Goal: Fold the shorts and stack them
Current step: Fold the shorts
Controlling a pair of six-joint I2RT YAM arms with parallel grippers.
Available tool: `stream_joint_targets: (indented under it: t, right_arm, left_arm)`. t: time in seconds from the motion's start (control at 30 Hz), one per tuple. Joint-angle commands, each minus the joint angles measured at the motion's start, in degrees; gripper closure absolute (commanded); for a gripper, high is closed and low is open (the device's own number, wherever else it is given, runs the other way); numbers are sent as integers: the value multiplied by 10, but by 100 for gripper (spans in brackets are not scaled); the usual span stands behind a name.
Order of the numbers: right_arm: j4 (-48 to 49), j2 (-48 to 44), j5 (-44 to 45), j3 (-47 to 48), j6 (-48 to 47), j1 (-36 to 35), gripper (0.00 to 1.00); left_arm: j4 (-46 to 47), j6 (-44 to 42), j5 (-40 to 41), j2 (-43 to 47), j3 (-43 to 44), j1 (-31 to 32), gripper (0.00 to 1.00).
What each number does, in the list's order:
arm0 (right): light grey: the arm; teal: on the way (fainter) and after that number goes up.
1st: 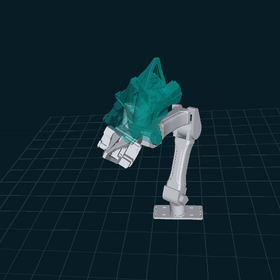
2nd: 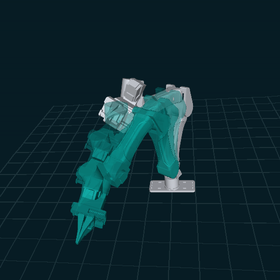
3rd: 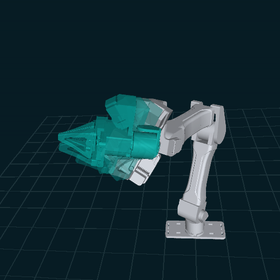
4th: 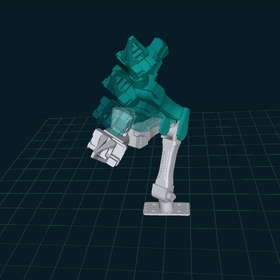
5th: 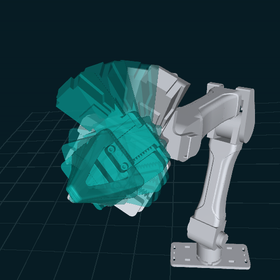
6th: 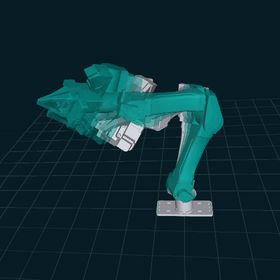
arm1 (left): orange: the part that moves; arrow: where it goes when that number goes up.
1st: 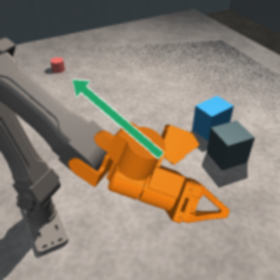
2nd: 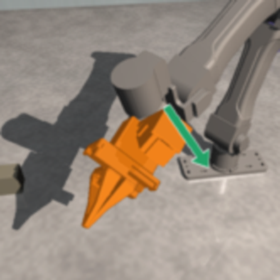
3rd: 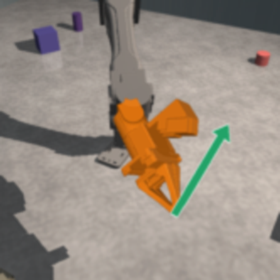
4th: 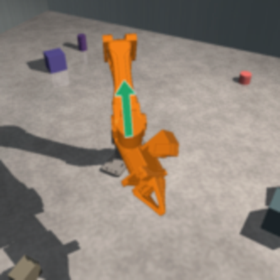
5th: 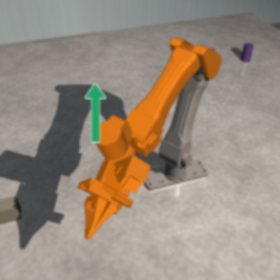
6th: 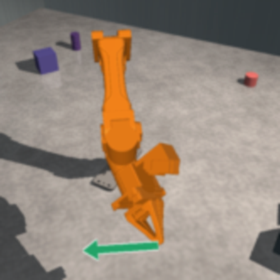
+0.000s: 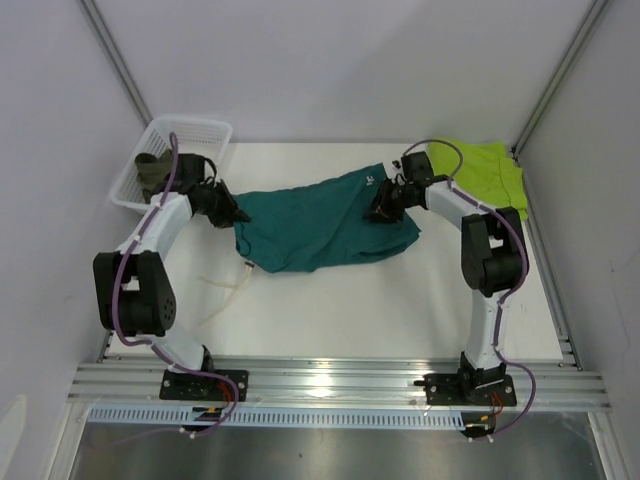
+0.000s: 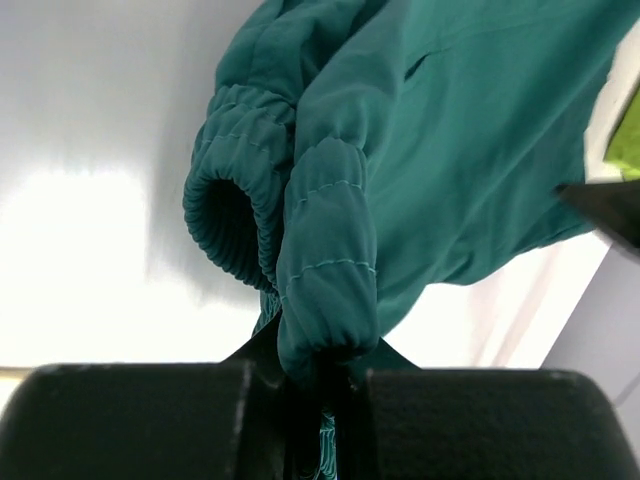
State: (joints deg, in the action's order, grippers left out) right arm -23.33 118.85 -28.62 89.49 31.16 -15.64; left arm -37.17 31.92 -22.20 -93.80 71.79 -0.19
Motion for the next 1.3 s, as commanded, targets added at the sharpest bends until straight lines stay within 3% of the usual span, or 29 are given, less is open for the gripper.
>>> stream_joint_targets:
  t: [0.0,0.3,0.5,0.87,1.27]
  right_arm:
    - [-14,-78,11,-40,-25,23,67]
    - [-71,-229,45,-141,-50,95,46]
    - [-89,-219,31,-151,-79,116,39]
    - [-80,-110,18,-82,-102,119,41]
    - [-35,-85,53,-67,-98,109,41]
  left_arm:
    - [-44,-31,8,15,52,-22,100]
    - [-51,-49,8,-23,81,-28,100]
    - [-48,-62,9,-40,81,-28,100]
    - [-54,-72,14,-45,85,-28,100]
    - [-64,-85,16,-48,89,-28,100]
